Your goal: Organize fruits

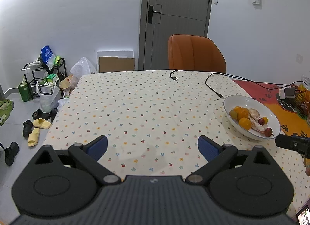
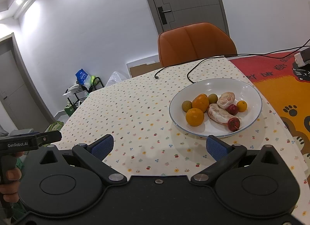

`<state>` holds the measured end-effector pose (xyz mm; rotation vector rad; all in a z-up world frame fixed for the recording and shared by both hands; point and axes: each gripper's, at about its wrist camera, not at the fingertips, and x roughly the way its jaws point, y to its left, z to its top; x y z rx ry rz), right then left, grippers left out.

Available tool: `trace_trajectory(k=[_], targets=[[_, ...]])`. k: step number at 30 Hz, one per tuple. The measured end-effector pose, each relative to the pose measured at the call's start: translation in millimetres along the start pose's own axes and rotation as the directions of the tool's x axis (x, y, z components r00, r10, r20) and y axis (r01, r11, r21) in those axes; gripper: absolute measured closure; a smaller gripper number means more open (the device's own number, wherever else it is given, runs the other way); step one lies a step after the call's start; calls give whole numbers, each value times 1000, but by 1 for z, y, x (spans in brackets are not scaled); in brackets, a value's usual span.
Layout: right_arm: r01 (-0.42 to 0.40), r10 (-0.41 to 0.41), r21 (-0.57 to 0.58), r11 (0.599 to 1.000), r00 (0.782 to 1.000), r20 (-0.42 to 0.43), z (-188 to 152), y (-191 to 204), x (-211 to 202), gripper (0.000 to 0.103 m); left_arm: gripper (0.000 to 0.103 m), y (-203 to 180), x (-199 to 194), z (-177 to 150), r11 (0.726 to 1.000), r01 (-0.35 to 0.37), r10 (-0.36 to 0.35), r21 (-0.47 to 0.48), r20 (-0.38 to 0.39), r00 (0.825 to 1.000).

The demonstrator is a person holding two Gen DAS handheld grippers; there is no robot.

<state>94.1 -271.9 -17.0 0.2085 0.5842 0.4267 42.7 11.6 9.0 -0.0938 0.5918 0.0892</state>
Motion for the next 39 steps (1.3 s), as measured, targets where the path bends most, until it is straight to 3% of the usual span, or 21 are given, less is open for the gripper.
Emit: trace_trajectory(k=[39], targets=[[9,-8,2,1000,1000,-14,-5,-4,3,0,4,-7,3,-5,999,19,-18,29,-22,1000]])
